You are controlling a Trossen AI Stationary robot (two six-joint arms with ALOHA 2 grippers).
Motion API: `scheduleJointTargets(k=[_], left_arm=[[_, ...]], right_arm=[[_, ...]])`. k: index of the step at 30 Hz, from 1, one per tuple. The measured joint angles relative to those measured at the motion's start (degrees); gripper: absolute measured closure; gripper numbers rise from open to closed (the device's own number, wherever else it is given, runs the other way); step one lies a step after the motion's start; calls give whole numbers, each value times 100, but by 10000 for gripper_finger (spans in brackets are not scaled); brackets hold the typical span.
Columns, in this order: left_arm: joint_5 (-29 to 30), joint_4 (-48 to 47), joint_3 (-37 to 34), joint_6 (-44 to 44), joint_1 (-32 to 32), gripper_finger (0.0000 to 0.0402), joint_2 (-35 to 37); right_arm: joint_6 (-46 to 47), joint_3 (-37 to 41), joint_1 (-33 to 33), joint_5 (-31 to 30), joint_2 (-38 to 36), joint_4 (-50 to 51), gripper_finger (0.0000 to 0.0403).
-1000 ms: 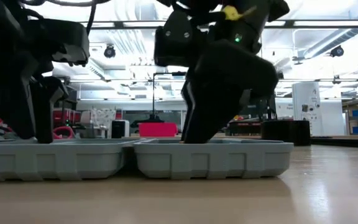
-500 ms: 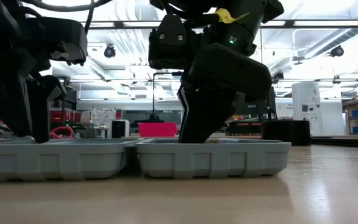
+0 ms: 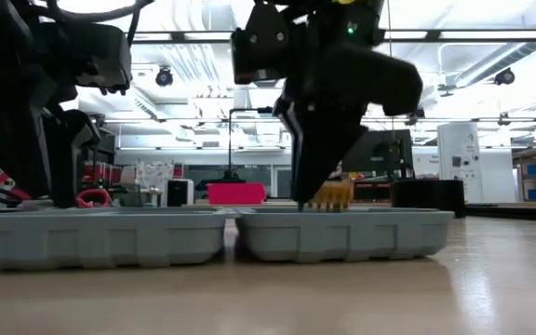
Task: Prefit tool cases
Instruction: Remove the screwdriver bits from the gray tool box
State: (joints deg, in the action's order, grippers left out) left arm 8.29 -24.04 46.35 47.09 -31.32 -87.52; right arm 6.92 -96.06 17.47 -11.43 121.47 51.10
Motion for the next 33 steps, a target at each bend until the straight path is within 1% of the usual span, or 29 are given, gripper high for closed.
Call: scheduleJointTargets(k=[3, 5, 9, 14, 19, 21, 27, 33], left_arm=[[-8, 3, 0, 1, -1, 187, 26], [-8, 3, 0, 2, 1, 187, 32], [-7, 12, 31, 2, 1, 184, 33], [-4, 40, 39, 0, 1, 183, 34], [143, 266, 39, -155, -3, 188, 34], [218, 417, 39, -249, -3, 189, 34], [536, 626, 39, -409, -3, 184, 36], [930, 705, 39, -440, -3, 181, 38]], right_arm=[[-16, -271, -15, -203, -34, 405, 378], [-12, -401, -26, -224, -92, 604, 378], [212, -548, -57, -537, -241, 1041, 378], [617, -512, -137, -852, -682, 1340, 378], [1055, -317, -265, -1373, -1197, 1559, 378], [1271, -162, -380, -1575, -1420, 1641, 377], [1670, 692, -810, -1715, -2114, 1569, 376], [1809, 1857, -1331, -1703, -2723, 868, 376]])
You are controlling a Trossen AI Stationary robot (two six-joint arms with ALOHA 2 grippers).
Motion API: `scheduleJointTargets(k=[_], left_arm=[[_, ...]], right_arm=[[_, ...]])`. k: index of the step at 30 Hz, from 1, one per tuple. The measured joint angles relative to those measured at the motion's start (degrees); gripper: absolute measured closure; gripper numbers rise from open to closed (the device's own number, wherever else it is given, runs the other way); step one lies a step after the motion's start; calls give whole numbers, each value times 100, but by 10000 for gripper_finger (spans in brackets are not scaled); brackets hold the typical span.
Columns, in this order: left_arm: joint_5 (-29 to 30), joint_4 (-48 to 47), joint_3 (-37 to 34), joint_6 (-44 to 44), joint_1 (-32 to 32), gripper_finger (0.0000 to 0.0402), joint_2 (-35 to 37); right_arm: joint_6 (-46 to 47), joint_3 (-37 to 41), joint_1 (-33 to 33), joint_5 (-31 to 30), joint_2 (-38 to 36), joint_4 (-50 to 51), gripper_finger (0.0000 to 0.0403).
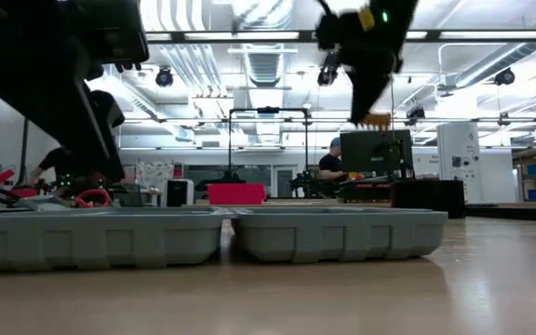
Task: Prefit tool cases
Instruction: Remove the screwdriver bits from the gray tool box, then remove the flathead screwdriver from the gray tool box
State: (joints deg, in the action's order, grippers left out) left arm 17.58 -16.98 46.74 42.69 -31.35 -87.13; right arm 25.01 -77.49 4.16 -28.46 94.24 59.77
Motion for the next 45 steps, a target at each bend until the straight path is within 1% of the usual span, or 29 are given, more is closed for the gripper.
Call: scheduleJointTargets(k=[4, 8, 14, 17, 20, 22, 25, 27, 31, 37, 41, 45], left_arm=[[210, 49, 0, -1, 0, 187, 0], [474, 50, 0, -1, 0, 193, 2], [745, 78, 0, 29, 11, 199, 3], [752, 78, 0, 74, 9, 201, 4], [754, 80, 0, 106, 9, 200, 4], [754, 86, 0, 130, 9, 199, 4], [761, 129, 2, 135, 9, 196, 4], [761, 148, 2, 152, 11, 196, 4], [802, 199, 4, 199, 11, 199, 4], [804, 265, 4, 200, 11, 198, 4], [802, 268, 4, 224, 11, 194, 4], [802, 294, 4, 249, 11, 195, 4]], right_arm=[[-38, 785, -350, 231, -309, -680, 374], [-192, 1401, -695, 463, -377, -1338, 378], [-296, 2080, -1215, 787, -335, -2215, 372], [-307, 2278, -1441, 797, -335, -2553, 372], [-357, 2340, -1602, 813, -335, -2702, 375], [-488, 2352, -1670, 938, -335, -2843, 376], [-537, 2357, -1719, 999, -333, -2994, 371], [-548, 2358, -1727, 1057, -333, -3118, 360], [-548, 2348, -1719, 1140, -333, -3181, 325], [-389, 2253, -1675, 1573, -341, -3179, 270], [-249, 2085, -1417, 1691, -383, -3192, 247], [-249, 1915, -1040, 1693, -383, -3184, 237]])
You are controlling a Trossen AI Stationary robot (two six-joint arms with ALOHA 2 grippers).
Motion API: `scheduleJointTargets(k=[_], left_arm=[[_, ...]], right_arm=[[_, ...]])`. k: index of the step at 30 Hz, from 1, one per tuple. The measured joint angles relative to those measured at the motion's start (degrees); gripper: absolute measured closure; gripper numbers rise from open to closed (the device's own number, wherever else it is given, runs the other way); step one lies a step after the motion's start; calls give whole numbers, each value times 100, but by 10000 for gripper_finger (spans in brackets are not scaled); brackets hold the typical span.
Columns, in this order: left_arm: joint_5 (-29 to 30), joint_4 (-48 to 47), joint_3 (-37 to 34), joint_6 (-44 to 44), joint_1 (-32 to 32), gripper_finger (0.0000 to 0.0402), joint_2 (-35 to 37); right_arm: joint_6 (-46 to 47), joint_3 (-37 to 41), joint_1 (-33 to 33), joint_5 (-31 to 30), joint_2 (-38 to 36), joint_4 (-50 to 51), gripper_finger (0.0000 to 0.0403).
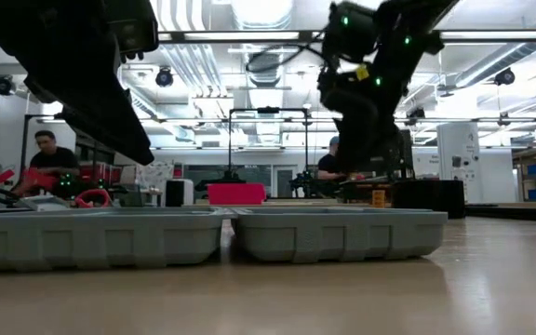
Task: Prefit tool cases
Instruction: Remove the flathead screwdriver from the gray tool box
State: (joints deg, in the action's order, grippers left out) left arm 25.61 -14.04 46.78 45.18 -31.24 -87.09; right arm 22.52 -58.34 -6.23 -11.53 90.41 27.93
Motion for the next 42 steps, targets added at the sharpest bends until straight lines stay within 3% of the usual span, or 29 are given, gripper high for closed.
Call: scheduleJointTargets(k=[13, 20, 32, 42], left_arm=[[-103, -4, 0, 324, 0, 200, 0], [-66, 129, 1, 337, 2, 192, 0], [-20, 181, 2, 296, 13, 201, 2], [-20, 172, 2, 324, 13, 202, 2]], right_arm=[[393, -191, 1215, -35, 53, -340, 256], [647, -249, 1711, -42, 507, -729, 267], [220, -918, 2198, -24, 1589, -718, 284], [614, -919, 2383, -1, 1658, -83, 295]])
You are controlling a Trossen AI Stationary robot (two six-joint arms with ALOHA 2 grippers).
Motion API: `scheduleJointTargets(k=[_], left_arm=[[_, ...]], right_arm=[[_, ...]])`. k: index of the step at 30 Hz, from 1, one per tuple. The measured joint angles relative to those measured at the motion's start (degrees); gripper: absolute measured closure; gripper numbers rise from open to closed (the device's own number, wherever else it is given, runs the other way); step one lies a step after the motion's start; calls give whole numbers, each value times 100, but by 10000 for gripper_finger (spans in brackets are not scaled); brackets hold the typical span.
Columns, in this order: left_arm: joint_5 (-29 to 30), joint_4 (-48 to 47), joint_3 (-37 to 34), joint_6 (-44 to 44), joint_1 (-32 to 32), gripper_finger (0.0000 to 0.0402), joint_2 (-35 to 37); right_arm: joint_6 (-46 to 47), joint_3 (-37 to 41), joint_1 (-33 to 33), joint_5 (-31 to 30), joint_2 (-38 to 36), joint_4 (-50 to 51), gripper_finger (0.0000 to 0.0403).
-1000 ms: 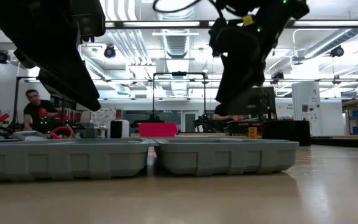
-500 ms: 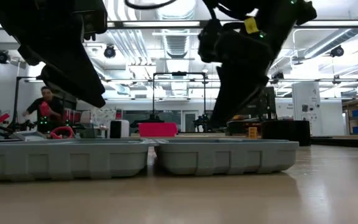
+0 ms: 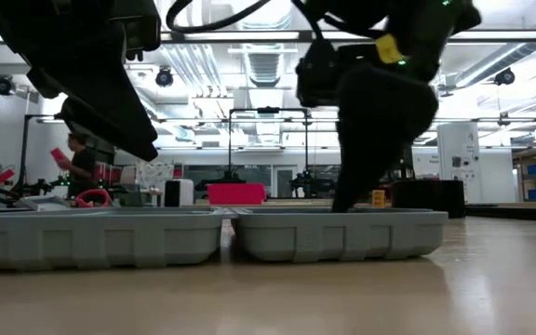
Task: Prefit tool cases
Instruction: Remove the flathead screwdriver from the gray tool box
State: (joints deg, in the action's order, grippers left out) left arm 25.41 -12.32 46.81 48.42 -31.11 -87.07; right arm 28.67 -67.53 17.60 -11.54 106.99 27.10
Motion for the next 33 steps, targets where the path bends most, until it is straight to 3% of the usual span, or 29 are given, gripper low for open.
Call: scheduleJointTargets(k=[15, 27, 33], left_arm=[[-47, -4, 0, -6, 0, 204, 0], [-116, 241, 0, -138, 0, 175, 2], [-245, 444, 0, -264, 7, 177, 2]], right_arm=[[661, 22, 620, -49, -25, 902, 282], [1286, 48, 1082, 7, -294, 1688, 302], [1837, 48, 1420, -766, -777, 1838, 293]])
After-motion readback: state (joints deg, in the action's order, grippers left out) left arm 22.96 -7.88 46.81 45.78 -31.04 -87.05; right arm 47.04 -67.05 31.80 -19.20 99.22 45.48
